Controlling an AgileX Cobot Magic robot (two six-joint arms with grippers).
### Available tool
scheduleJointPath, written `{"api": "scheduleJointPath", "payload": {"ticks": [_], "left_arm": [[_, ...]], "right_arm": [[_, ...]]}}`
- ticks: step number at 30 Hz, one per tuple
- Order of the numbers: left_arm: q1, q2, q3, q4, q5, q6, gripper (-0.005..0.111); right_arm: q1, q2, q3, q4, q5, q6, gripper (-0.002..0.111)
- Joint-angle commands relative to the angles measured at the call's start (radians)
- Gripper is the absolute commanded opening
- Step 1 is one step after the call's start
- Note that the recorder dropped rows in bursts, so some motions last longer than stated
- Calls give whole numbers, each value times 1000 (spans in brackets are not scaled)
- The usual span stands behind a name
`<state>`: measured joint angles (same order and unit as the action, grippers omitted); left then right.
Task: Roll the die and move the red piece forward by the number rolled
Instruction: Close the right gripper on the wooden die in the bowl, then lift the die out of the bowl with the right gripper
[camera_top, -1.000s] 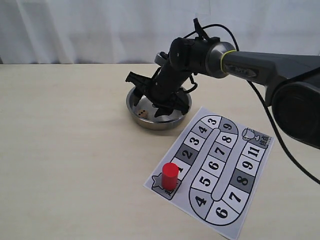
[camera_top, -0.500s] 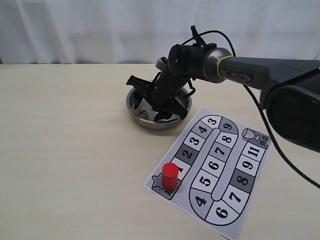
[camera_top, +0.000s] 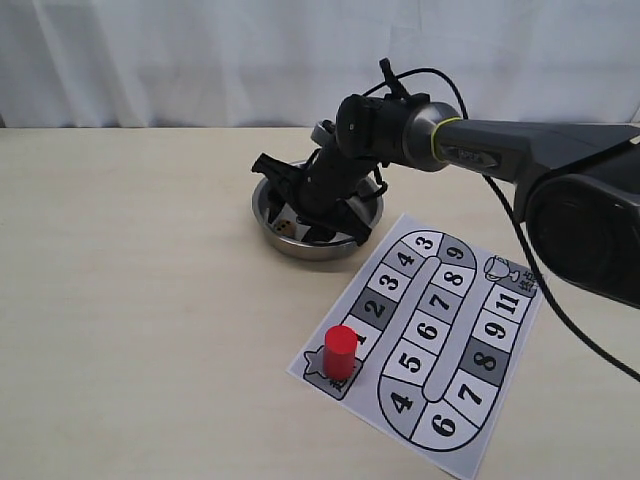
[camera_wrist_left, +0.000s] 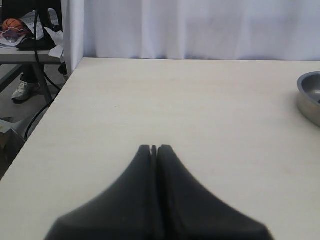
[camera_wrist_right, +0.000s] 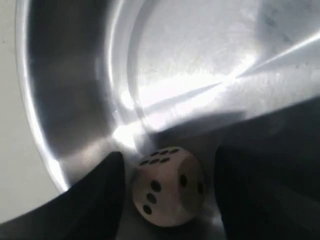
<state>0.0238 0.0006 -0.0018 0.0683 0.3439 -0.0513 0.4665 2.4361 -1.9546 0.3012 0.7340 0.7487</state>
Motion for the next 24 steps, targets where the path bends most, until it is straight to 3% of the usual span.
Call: {"api": "scheduleJointPath", "payload": {"ticks": [1, 4, 11, 24], "left_arm": [[0, -1, 2, 1, -13, -6, 0], [0, -1, 2, 1, -13, -6, 0], [0, -1, 2, 1, -13, -6, 0], [0, -1, 2, 1, -13, -6, 0]], "right_arm": [[-1, 8, 0, -4, -13, -5, 36], [-1, 6, 0, -4, -27, -33, 23], [-1, -17, 0, -34, -56, -65, 6], [-3, -36, 0, -170, -80, -69, 4]]}}
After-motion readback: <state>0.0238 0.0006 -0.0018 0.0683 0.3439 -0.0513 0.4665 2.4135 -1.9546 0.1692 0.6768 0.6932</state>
